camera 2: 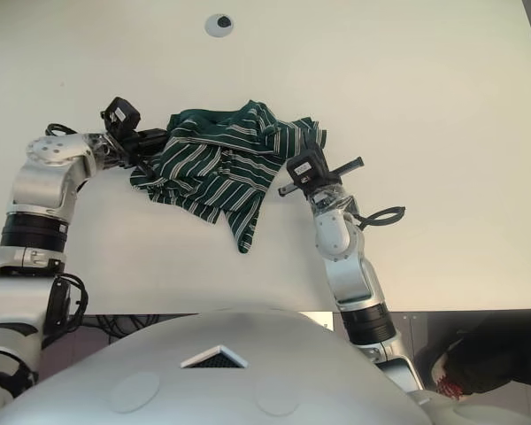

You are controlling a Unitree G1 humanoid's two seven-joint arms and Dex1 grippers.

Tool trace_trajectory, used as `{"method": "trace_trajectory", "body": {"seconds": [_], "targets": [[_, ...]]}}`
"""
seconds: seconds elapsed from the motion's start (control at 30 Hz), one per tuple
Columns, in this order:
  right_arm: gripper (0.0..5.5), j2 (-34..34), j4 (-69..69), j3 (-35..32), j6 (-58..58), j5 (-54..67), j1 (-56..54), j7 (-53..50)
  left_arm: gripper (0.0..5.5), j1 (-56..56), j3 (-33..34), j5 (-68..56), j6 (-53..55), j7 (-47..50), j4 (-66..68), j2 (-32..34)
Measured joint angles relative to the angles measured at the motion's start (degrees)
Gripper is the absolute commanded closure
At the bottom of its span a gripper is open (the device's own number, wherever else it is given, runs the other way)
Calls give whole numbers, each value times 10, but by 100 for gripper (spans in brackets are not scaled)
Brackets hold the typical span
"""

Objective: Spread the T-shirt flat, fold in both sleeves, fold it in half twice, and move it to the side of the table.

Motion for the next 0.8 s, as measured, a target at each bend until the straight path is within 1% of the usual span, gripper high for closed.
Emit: {"method": "trace_trajectory", "body": {"seconds": [0.07, 0.17, 0.3, 0.43, 0.53, 0.67, 0.77, 0.8], "targets": [[550, 0, 0, 0, 0, 0, 0, 0, 547, -1, 24, -13, -48, 6, -17, -8], [550, 0, 7, -1, -2, 0, -5, 0, 547, 4, 36, -25, -100, -10, -54, -10], [550, 0, 23, -1, -8, 0, -14, 0, 547, 29, 47, -41, -136, -20, -124, -12], [550, -1, 42, -1, -20, 2, -29, 0, 547, 82, 47, -49, -157, -26, -246, -9], [550, 1, 54, -14, -25, 28, -35, 11, 547, 168, 43, -65, -158, -40, -376, 11], [550, 2, 54, -40, -27, 83, -38, 33, 547, 268, 57, -89, -157, -51, -495, 36], [550, -4, 48, -54, -34, 138, -37, 80, 547, 351, 76, -99, -159, -64, -564, 60], [550, -24, 37, -49, -49, 165, -32, 123, 547, 387, 84, -102, -163, -72, -585, 74]]}}
